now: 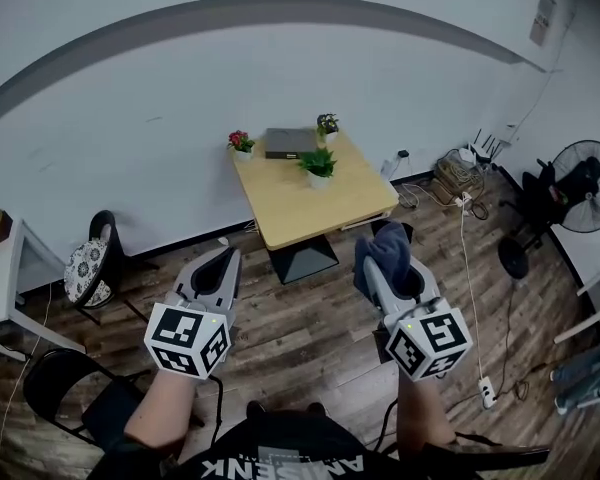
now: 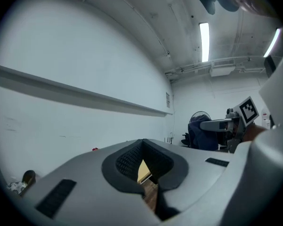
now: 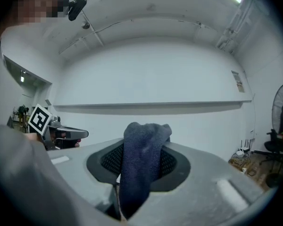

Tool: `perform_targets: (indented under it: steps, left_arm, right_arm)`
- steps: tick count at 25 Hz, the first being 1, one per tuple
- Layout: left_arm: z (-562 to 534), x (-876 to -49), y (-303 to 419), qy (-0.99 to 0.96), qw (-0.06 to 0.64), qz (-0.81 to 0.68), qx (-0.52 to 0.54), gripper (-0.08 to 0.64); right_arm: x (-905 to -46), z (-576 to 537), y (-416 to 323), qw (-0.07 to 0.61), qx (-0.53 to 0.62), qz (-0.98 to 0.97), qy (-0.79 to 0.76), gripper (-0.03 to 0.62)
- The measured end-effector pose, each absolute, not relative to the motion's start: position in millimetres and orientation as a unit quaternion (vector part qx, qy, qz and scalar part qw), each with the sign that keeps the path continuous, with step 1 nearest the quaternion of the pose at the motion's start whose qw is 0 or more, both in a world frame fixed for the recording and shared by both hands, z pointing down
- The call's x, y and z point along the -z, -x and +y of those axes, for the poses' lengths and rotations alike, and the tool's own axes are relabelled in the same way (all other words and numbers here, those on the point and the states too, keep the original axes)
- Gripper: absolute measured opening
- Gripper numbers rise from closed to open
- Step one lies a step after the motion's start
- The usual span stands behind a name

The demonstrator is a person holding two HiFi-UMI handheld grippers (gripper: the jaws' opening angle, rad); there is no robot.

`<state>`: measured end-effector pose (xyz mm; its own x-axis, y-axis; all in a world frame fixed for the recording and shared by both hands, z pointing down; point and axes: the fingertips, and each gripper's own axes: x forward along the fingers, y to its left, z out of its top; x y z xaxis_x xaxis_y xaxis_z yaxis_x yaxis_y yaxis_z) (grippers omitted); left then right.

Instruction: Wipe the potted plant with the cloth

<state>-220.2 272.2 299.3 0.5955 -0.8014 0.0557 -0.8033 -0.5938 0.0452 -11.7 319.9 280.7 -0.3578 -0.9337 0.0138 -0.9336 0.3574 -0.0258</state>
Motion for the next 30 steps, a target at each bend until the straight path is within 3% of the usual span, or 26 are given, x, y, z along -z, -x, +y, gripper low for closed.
perform_targets:
  steps: [16,30]
  left_arm:
    - [246.8,-324.3,264.4,-0.906,0.053,-0.42,-0.008,0.002]
    - [147.6,-323.4,215.2,-0.895,0.037,-0.444,-0.022,0.002]
  right_arm:
    - [-292.7,298.1,62.0,-0.023,-0.006,0.811,0.584,0.127]
    - [-287.9,176.2,4.9,0.018,0.002,0.83,0.558,0.127]
